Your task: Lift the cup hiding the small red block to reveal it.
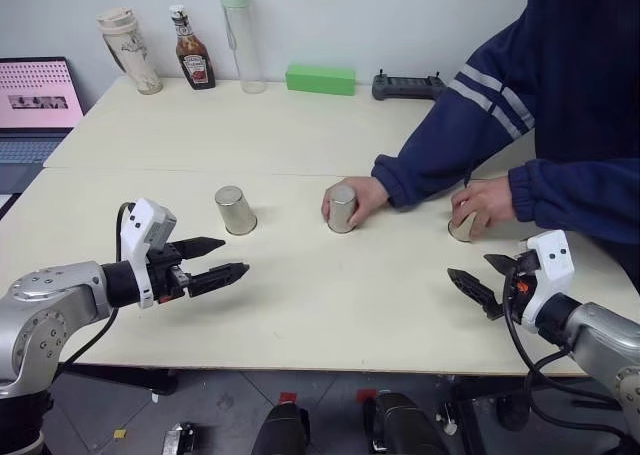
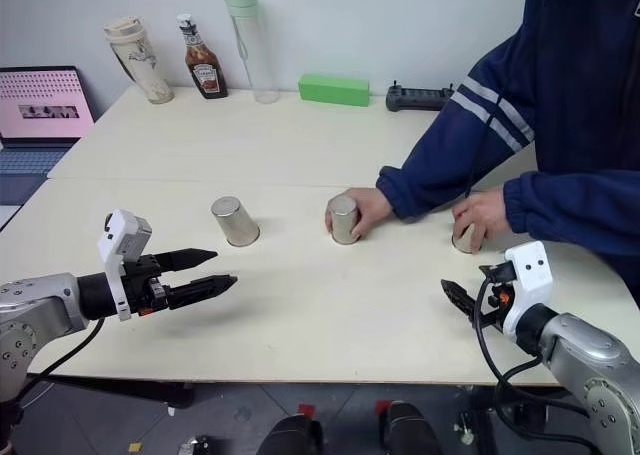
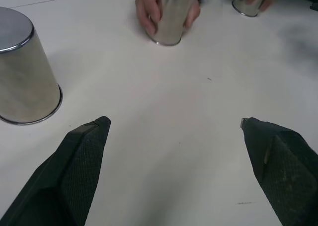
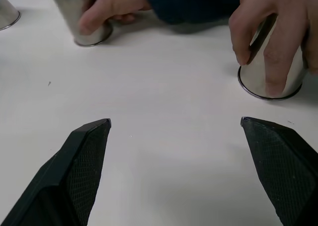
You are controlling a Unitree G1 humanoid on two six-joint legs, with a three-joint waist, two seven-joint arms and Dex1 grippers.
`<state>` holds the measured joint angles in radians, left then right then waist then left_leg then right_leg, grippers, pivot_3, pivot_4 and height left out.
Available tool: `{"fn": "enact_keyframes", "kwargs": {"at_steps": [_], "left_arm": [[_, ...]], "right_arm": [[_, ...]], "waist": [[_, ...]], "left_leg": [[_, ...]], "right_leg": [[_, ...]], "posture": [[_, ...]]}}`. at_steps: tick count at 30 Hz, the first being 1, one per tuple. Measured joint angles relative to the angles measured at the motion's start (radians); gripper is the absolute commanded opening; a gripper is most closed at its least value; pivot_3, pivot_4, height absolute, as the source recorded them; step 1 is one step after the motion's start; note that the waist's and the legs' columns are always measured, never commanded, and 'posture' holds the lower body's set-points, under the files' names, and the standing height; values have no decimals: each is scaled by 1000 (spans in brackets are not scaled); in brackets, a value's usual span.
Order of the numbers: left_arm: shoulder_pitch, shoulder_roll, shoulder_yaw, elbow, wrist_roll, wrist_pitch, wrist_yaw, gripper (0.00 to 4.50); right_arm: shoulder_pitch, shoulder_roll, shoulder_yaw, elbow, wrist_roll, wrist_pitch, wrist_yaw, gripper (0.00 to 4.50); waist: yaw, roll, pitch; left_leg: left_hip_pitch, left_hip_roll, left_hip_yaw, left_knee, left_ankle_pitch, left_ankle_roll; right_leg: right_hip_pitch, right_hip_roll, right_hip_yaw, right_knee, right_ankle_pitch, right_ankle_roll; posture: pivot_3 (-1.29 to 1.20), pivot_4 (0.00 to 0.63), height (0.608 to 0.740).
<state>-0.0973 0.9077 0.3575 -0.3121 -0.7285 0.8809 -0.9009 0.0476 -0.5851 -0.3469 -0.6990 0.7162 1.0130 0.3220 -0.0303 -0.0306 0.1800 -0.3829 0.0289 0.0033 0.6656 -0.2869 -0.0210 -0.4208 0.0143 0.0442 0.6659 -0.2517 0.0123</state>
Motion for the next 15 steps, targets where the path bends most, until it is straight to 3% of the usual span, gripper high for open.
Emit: {"fn": "enact_keyframes", "kwargs": {"at_steps": [10,15], "left_arm": [[7,-3,-1,-7,9,-24,17,4500],[33,-50,-19,-57,33,-86,34,4500]], "right_arm": [[-1,-29,27,-2,7,-31,56,4445],[-21,-46,163,-8,-52,-166,157,4445]], "waist": [[0,0,0],[-1,0,0]], "left_leg": [[0,0,0,0,0,0],[0,0,0,1,0,0]], "right_leg": [[0,0,0,0,0,0],[0,0,0,0,0,0]], "posture": [[0,150,740],[0,150,740]]}}
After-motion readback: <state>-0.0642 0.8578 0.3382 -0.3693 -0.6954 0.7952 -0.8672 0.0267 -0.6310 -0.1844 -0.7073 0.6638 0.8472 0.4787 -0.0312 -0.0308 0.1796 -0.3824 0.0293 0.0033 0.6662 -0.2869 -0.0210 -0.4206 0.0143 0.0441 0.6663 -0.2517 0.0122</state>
